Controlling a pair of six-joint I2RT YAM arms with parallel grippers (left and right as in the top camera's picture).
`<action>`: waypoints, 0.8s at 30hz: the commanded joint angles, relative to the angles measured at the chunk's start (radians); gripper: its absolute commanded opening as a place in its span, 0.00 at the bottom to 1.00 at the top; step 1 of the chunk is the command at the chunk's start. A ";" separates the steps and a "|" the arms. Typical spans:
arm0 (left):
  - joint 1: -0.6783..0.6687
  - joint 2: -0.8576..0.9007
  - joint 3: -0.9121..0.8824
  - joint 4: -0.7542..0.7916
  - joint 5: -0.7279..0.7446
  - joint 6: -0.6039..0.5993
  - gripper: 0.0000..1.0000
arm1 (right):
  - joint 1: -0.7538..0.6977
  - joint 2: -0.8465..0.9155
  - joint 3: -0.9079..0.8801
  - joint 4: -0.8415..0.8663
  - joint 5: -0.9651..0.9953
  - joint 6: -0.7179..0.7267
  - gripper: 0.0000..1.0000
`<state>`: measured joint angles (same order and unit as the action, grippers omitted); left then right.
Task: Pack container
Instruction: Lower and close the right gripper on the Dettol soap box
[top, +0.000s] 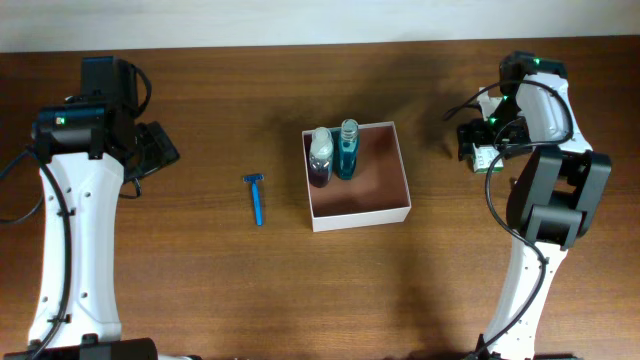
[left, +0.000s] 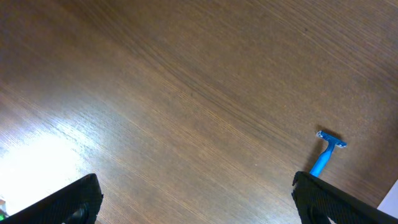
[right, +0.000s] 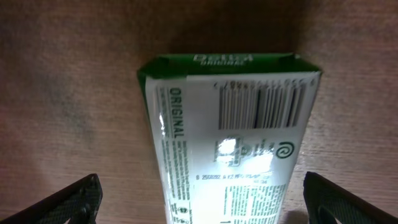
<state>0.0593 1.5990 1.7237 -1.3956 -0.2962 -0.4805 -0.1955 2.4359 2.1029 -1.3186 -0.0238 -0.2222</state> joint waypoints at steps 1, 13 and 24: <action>0.002 0.006 -0.003 -0.001 -0.007 -0.013 0.99 | -0.002 0.011 -0.006 0.012 0.010 -0.009 0.99; 0.002 0.005 -0.003 -0.001 -0.007 -0.013 0.99 | -0.002 0.011 -0.006 0.069 0.009 -0.008 0.99; 0.002 0.005 -0.003 -0.001 -0.007 -0.013 0.99 | -0.002 0.011 -0.050 0.132 0.013 -0.009 0.98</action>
<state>0.0593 1.5990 1.7237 -1.3956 -0.2958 -0.4805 -0.1955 2.4363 2.0628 -1.1915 -0.0238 -0.2245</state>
